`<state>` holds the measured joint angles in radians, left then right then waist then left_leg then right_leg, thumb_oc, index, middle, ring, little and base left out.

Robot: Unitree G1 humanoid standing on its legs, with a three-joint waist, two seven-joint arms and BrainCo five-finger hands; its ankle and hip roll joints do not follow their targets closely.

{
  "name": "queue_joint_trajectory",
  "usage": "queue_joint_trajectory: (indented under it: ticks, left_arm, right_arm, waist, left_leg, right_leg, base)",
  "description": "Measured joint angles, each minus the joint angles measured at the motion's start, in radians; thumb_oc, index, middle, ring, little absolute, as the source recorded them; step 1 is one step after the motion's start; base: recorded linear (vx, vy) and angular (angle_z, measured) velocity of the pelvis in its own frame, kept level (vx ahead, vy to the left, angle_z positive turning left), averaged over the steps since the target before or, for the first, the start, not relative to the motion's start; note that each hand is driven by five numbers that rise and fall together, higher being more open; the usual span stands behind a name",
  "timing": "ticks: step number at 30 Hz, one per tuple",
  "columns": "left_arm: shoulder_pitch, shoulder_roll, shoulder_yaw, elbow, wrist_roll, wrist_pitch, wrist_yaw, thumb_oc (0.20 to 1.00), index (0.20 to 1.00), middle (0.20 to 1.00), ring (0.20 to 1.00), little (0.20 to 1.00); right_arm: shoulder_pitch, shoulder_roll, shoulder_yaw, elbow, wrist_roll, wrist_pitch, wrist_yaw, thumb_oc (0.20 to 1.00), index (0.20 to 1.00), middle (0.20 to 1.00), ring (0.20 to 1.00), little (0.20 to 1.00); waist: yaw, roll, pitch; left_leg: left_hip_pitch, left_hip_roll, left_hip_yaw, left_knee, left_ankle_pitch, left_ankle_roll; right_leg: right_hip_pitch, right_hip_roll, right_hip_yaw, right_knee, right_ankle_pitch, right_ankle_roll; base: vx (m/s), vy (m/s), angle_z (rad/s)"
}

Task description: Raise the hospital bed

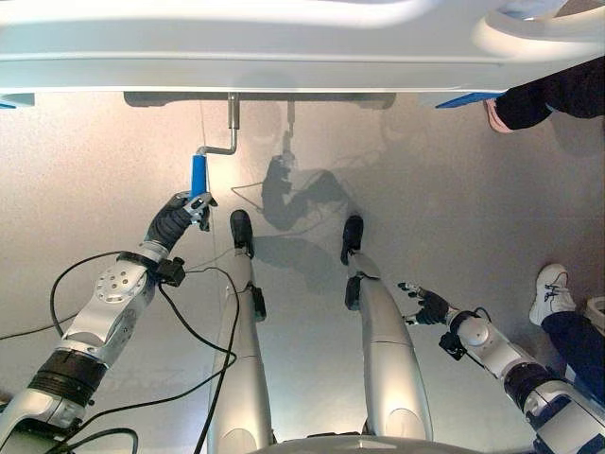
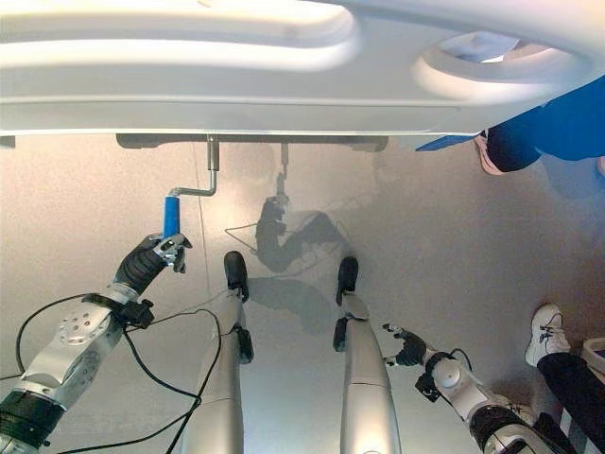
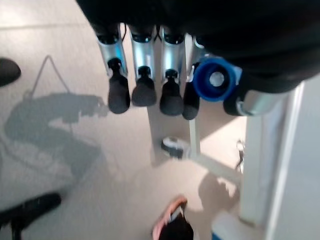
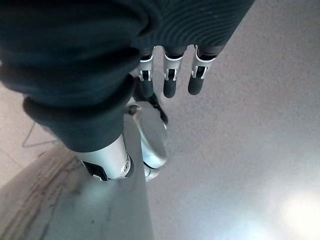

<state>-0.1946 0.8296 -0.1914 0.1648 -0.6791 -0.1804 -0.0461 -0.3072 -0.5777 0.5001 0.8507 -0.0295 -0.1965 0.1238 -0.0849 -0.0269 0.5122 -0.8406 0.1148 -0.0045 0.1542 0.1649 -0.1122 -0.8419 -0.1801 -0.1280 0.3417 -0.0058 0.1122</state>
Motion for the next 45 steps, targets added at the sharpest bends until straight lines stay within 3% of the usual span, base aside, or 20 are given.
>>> queue_joint_trajectory:
  ticks: [8,10,26,34,36,39,45]
  left_arm:
    - [-0.02,-0.003,0.018,0.047,0.019,-0.005,0.031,0.2,0.2,0.2,0.2,0.2]
    - [-0.04,0.047,0.004,0.073,0.021,-0.002,0.03,0.2,0.2,0.2,0.2,0.2]
    - [-0.269,0.051,-0.071,0.415,0.039,0.015,0.046,0.2,0.2,0.2,0.2,0.2]
    - [-0.37,0.052,-0.144,0.539,0.078,0.038,0.048,0.2,0.2,0.2,0.2,0.2]
    - [-0.457,0.052,-0.219,0.658,0.114,0.047,0.046,0.2,0.2,0.2,0.2,0.2]
    - [-0.521,0.042,-0.241,0.758,0.148,0.063,0.046,0.2,0.2,0.2,0.2,0.2]
    - [-0.604,-0.003,-0.264,0.871,0.177,0.08,0.046,0.2,0.2,0.2,0.2,0.2]
  right_arm:
    - [-0.003,-0.004,0.0,-0.002,0.0,0.001,0.001,1.0,1.0,1.0,1.0,1.0]
    - [-0.002,-0.006,-0.001,-0.002,0.0,0.001,0.003,1.0,1.0,1.0,1.0,1.0]
    - [-0.006,-0.012,-0.013,-0.007,0.002,0.008,0.022,1.0,1.0,1.0,1.0,1.0]
    - [-0.006,-0.013,-0.001,-0.001,0.003,0.009,0.022,1.0,1.0,1.0,1.0,1.0]
    - [-0.016,-0.008,0.022,0.001,0.003,0.012,0.024,1.0,1.0,1.0,1.0,1.0]
    - [-0.021,0.011,0.026,0.006,0.006,0.014,0.027,1.0,1.0,1.0,1.0,1.0]
    - [-0.024,0.012,0.052,0.017,0.023,0.021,0.034,1.0,1.0,1.0,1.0,1.0]
  waist:
    - [-0.014,-0.002,-0.001]
    - [-0.016,-0.004,-0.002]
    - [-0.042,-0.015,-0.004]
    - [-0.056,-0.035,-0.012]
    - [-0.065,-0.047,-0.019]
    - [-0.076,-0.069,-0.032]
    - [-0.091,-0.073,-0.032]
  left_leg:
    - [0.0,0.001,0.001,0.0,0.0,0.0]
    - [-0.006,0.002,0.001,0.0,0.0,0.0]
    - [-0.046,0.005,0.005,0.003,0.0,0.0]
    - [-0.05,0.006,0.006,0.003,0.0,0.0]
    - [-0.056,0.006,0.007,0.004,0.0,0.001]
    - [-0.08,0.009,0.014,0.008,0.001,0.001]
    - [-0.091,0.012,0.017,0.01,0.001,0.001]
  right_leg:
    - [-0.001,0.002,0.003,-0.006,0.004,-0.001]
    - [-0.007,0.003,0.004,-0.01,0.007,0.0]
    - [-0.043,0.009,0.009,-0.023,0.022,-0.001]
    - [-0.045,0.01,0.009,-0.032,0.026,-0.001]
    - [-0.052,0.011,0.012,-0.031,0.027,-0.001]
    - [-0.077,0.014,0.018,-0.034,0.036,-0.002]
    - [-0.081,0.018,0.022,-0.052,0.046,-0.001]
  base:
    - [0.0,0.0,0.0]
    - [0.01,-0.003,-0.02]
    - [0.0,0.0,0.0]
    - [0.0,0.0,0.0]
    - [0.0,-0.002,-0.03]
    - [0.0,-0.009,-0.04]
    - [0.0,-0.006,-0.02]
